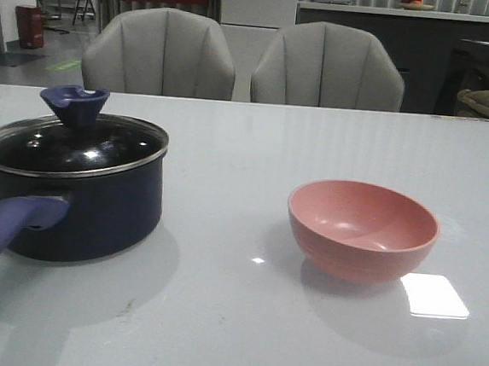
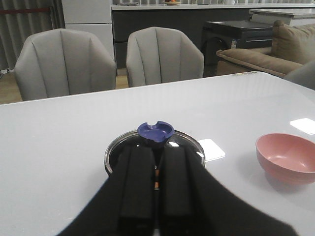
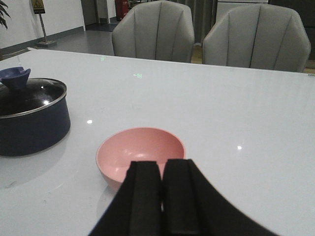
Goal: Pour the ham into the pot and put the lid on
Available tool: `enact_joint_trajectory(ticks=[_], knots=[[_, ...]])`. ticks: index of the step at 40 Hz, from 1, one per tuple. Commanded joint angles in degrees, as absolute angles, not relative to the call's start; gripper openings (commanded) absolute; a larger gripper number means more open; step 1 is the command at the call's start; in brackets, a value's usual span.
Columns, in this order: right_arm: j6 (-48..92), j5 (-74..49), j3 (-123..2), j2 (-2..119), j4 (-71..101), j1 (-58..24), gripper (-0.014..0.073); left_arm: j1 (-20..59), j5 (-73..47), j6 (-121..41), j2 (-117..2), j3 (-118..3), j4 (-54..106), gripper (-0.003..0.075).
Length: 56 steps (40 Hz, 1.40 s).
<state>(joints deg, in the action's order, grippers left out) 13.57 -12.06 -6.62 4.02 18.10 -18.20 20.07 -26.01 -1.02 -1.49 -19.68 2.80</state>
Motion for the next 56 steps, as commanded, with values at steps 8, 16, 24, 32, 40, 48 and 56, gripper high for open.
enact_joint_trajectory(ticks=[8,16,24,32,40,48,56], knots=[[14.3,-7.5,-8.4,4.5,18.2,-18.2,0.0148,15.4,-16.3,-1.1,-2.1,-15.2,2.2,0.0120],[14.3,-7.5,-8.4,4.5,18.2,-18.2,0.0148,4.2,-13.6,-1.1,0.3,-8.0,2.8,0.0120],[14.3,-7.5,-8.4,4.5,18.2,-18.2,0.0148,0.1,3.0,-1.1,1.5,-0.1,3.1,0.0120],[14.3,-7.5,-8.4,4.5,18.2,-18.2,0.0148,1.9,4.3,-0.8,1.5,1.5,3.0,0.0120],[14.3,-7.5,-8.4,4.5,18.2,-18.2,0.0148,5.2,4.3,-0.8,1.5,1.5,2.9,0.0120],[14.3,-7.5,-8.4,4.5,18.2,-18.2,0.0148,5.6,4.3,-0.8,1.5,1.5,2.9,0.0120],[14.3,-7.5,-8.4,4.5,18.2,-18.2,0.0148,5.6,4.3,-0.8,1.5,1.5,2.9,0.0120]])
